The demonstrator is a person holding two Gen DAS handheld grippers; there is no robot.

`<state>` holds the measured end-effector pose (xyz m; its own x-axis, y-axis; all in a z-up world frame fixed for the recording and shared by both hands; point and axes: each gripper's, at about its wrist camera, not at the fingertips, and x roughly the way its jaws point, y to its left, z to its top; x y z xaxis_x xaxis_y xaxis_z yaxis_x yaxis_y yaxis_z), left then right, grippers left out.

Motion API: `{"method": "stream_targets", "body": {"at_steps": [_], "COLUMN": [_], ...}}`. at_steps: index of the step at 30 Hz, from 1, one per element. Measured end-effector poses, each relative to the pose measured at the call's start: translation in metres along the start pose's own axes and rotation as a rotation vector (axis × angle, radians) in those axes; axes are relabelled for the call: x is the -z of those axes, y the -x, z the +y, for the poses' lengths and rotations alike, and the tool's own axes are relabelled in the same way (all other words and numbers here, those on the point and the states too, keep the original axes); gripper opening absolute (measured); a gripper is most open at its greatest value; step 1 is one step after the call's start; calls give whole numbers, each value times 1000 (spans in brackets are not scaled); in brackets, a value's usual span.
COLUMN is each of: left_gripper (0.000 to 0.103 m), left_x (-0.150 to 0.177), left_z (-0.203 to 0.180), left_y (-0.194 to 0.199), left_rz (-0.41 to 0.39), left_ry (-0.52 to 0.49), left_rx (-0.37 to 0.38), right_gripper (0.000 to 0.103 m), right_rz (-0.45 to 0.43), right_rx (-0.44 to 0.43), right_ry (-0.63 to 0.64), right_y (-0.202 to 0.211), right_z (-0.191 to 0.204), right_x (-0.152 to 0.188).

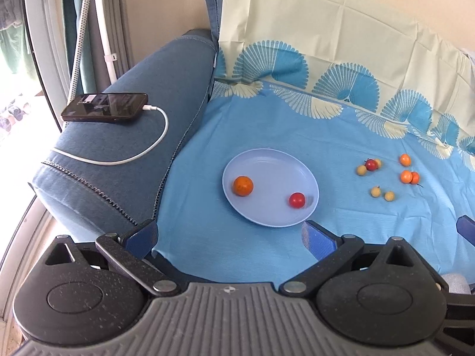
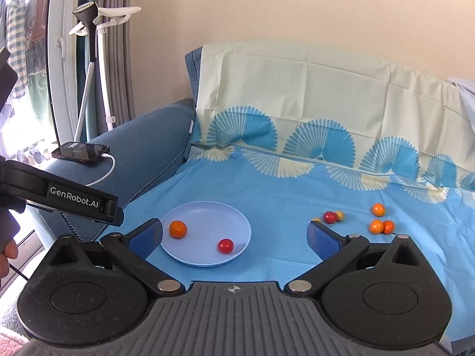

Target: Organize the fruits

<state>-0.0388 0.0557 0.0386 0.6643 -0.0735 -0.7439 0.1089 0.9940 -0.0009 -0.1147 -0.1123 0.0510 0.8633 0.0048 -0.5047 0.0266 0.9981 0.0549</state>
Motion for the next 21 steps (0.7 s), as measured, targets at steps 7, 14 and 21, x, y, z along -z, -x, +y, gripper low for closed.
{"method": "stream_targets", "body": {"at_steps": [7, 14, 21], "left_gripper": [103, 103, 103], "left_x": [8, 12, 11], "left_z": [1, 0, -2], "left_y": [7, 12, 10], "left_rz": [3, -5, 6], "left_ry": [4, -10, -15], "left_rx": [12, 3, -13], "right_gripper": [102, 102, 102], "right_rz": [-25, -21, -15], "right_rx": [-4, -9, -24], "right_ry": [49, 33, 33], "right_y": [19, 21, 20], "right_z": [9, 10, 9], "right_x": [2, 2, 4]}}
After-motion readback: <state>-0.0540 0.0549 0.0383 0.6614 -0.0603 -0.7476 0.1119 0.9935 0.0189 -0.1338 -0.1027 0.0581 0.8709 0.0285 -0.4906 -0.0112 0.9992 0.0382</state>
